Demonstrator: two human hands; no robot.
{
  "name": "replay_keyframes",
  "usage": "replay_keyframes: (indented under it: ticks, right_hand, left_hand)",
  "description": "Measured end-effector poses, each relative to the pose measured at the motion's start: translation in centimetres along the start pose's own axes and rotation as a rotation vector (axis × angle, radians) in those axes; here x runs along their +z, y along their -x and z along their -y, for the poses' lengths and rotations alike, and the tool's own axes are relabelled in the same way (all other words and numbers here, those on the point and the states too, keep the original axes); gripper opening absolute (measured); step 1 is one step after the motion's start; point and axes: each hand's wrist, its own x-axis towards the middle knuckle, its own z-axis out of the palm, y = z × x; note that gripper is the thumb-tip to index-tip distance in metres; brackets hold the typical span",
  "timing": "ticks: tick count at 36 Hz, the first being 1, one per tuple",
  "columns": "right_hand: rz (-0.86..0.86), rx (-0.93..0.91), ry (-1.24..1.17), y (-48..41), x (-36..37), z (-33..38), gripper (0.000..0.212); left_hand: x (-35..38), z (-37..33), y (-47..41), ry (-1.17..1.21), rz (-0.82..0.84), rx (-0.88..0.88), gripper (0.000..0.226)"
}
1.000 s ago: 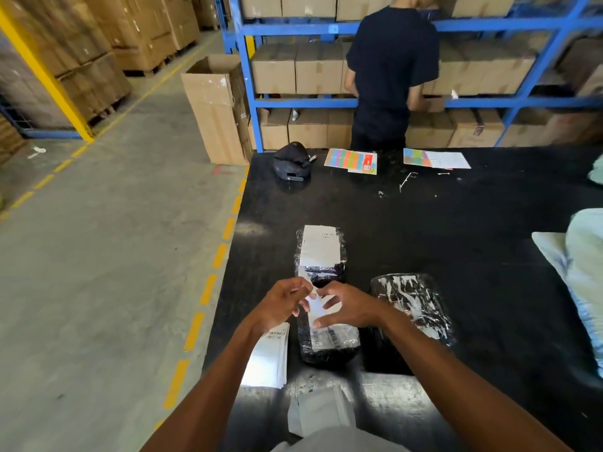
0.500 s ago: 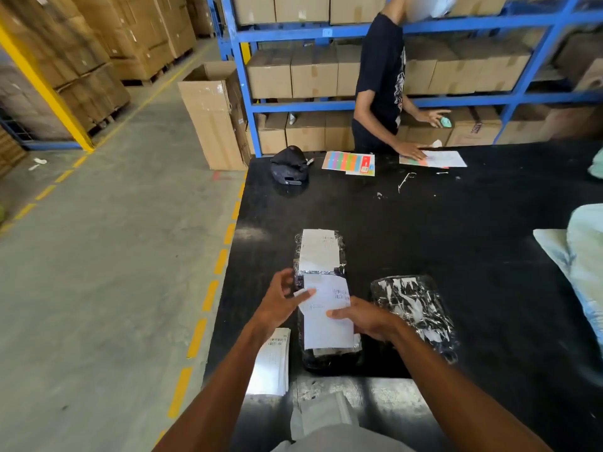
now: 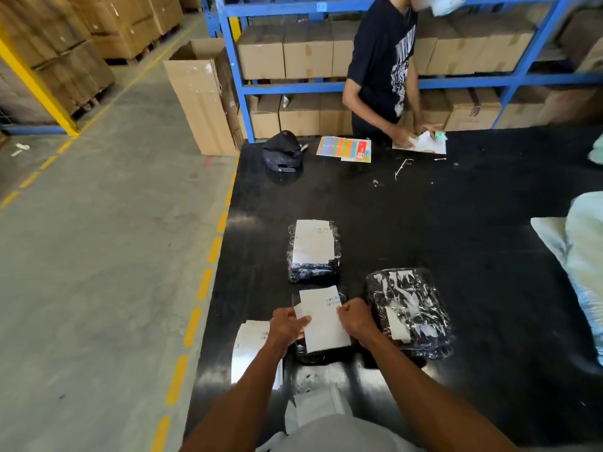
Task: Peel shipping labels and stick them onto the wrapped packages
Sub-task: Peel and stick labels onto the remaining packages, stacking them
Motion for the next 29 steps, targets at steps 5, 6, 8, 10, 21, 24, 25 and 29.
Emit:
replay_keyframes:
  ticks: [5, 6, 8, 10, 21, 24, 25, 29]
  right_hand:
    - [0.006, 0.087, 0.072, -0.7, 0.7, 0.4, 0.031]
    - [0.005, 0.086, 0.091, -0.6, 0.7, 0.7, 0.031]
    - [-0.004, 0.08, 0.136, -0.6, 0.6, 1.2, 0.03]
    - [-0.014, 0.081, 0.162, -0.9, 0.7, 1.5, 0.029]
    - [-0.015, 0.087, 0.222, -1.6, 1.4, 1.3, 0.029]
    - [-0.016, 0.076, 0.247, -1.6, 1.3, 1.5, 0.029]
    - [-0.016, 0.069, 0.268, -1.5, 1.2, 1.5, 0.028]
    - [0.007, -0.015, 0.426, -1.1, 0.8, 2.0, 0.029]
  left_hand:
    - [0.0, 0.2, -1.0, -0.032, -0.022, 0.015, 0.02]
    - [0.0, 0.2, -1.2, -0.032, -0.023, 0.016, 0.019]
    - [0.1, 0.3, -1.8, -0.03, -0.03, 0.014, 0.02]
    - [0.2, 0.4, -2.5, -0.027, -0.034, -0.004, 0.022]
    - [0.3, 1.5, -4.6, -0.058, -0.058, -0.077, 0.026]
    - [0.0, 2.4, -5.6, -0.086, -0.069, -0.081, 0.029]
    - [0.1, 2.6, -6.0, -0.09, -0.069, -0.084, 0.029]
    - [0.2, 2.0, -5.3, -0.085, -0.075, -0.096, 0.03]
